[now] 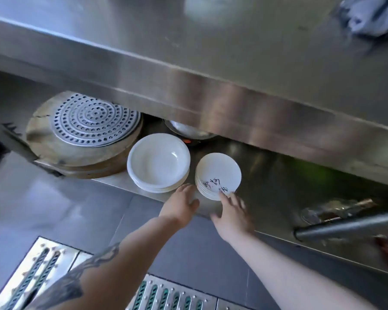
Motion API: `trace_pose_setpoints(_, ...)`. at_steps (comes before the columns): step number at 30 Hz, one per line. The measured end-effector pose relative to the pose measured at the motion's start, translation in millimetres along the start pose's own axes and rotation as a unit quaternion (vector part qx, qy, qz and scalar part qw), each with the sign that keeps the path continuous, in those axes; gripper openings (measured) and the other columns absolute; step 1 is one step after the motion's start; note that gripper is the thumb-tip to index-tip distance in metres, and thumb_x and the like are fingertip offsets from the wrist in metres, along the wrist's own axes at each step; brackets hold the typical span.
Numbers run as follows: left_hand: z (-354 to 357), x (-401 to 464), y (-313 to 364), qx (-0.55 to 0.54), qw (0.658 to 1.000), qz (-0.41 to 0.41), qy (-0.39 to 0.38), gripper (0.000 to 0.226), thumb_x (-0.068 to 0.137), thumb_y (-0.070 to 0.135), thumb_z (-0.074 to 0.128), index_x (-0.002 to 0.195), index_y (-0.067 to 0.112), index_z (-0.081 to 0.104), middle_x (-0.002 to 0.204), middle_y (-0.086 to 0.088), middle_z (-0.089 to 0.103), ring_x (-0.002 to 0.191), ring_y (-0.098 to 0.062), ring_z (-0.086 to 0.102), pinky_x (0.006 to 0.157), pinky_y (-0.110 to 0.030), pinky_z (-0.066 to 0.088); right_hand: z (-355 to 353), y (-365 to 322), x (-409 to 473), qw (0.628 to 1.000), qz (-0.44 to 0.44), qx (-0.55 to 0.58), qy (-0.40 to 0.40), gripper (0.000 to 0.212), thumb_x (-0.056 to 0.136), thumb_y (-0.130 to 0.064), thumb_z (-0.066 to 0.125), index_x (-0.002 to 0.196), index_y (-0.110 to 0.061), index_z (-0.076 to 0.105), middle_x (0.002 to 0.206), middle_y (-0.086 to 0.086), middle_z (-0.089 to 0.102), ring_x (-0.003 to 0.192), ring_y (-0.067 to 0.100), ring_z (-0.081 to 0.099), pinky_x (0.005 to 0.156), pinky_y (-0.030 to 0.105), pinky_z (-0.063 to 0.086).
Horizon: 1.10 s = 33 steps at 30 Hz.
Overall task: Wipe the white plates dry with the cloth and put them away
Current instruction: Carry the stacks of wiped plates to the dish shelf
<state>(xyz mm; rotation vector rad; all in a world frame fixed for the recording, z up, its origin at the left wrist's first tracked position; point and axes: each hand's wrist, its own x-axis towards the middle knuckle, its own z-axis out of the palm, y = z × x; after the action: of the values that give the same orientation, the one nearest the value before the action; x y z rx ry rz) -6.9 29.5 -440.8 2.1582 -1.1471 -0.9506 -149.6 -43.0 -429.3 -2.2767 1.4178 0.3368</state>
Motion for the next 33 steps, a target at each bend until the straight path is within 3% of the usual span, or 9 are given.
trace_pose_setpoints(5,-73.0,-89.0,35.1,0.031,0.998,-0.062,-0.006,0.049,0.096,0.024,0.053,0.144,0.021,0.044,0.153,0.001,0.037,0.136,-0.018,0.042,0.106,-0.027,0.034,-69.9,-48.6,-80.7,0.998,-0.040,-0.033,-0.045,0.064,0.096,-0.043,0.042,0.152,-0.032,0.013,0.161,-0.002,0.004,0.146,0.024,0.007,0.115,0.038,0.020)
trace_pose_setpoints(12,-201.5,-198.1,109.5,0.072,0.994,-0.085,0.005,0.047,0.097,0.027,0.054,0.143,0.024,0.046,0.152,0.004,0.040,0.133,-0.016,0.044,0.102,-0.025,0.036,-190.8,-122.5,-197.0,0.995,-0.071,-0.010,-0.069,0.062,0.096,-0.048,0.040,0.151,-0.033,0.016,0.160,-0.003,0.012,0.144,0.023,0.014,0.113,0.037,0.022)
trace_pose_setpoints(17,-287.1,-230.7,158.0,0.080,0.994,-0.049,0.057,0.037,0.094,0.023,0.058,0.131,0.021,0.060,0.137,0.001,0.055,0.119,-0.019,0.057,0.096,-0.029,0.044,-252.7,-157.0,-251.5,0.993,-0.098,0.018,-0.059,0.060,0.095,-0.049,0.041,0.149,-0.036,0.018,0.158,-0.007,0.018,0.140,0.021,0.025,0.107,0.037,0.032)
trace_pose_setpoints(22,-341.2,-229.0,200.3,0.081,0.991,0.012,0.108,0.026,0.094,0.026,0.057,0.118,0.026,0.066,0.121,0.006,0.062,0.104,-0.015,0.062,0.087,-0.027,0.047,-305.4,-163.2,-259.8,0.995,-0.101,0.005,0.017,0.058,0.095,-0.050,0.040,0.147,-0.037,0.021,0.153,-0.007,0.026,0.135,0.021,0.031,0.100,0.033,0.035)
trace_pose_setpoints(27,-369.0,-186.6,253.3,0.088,0.986,0.057,0.127,0.028,0.095,0.025,0.056,0.121,0.026,0.064,0.124,0.002,0.061,0.108,-0.018,0.061,0.089,-0.029,0.047,-368.8,-161.9,-229.0,0.994,-0.077,0.010,0.072,0.061,0.095,-0.050,0.040,0.150,-0.037,0.019,0.157,-0.005,0.020,0.140,0.020,0.026,0.107,0.035,0.031)
trace_pose_setpoints(33,-389.0,-106.5,299.3,0.082,0.983,0.068,0.153,0.030,0.094,0.027,0.055,0.123,0.027,0.063,0.123,-0.001,0.059,0.113,-0.020,0.058,0.093,-0.034,0.048,-433.8,-157.4,-150.9,0.991,-0.063,0.005,0.120,0.058,0.095,-0.051,0.038,0.149,-0.037,0.021,0.154,-0.009,0.025,0.136,0.020,0.031,0.102,0.034,0.034)
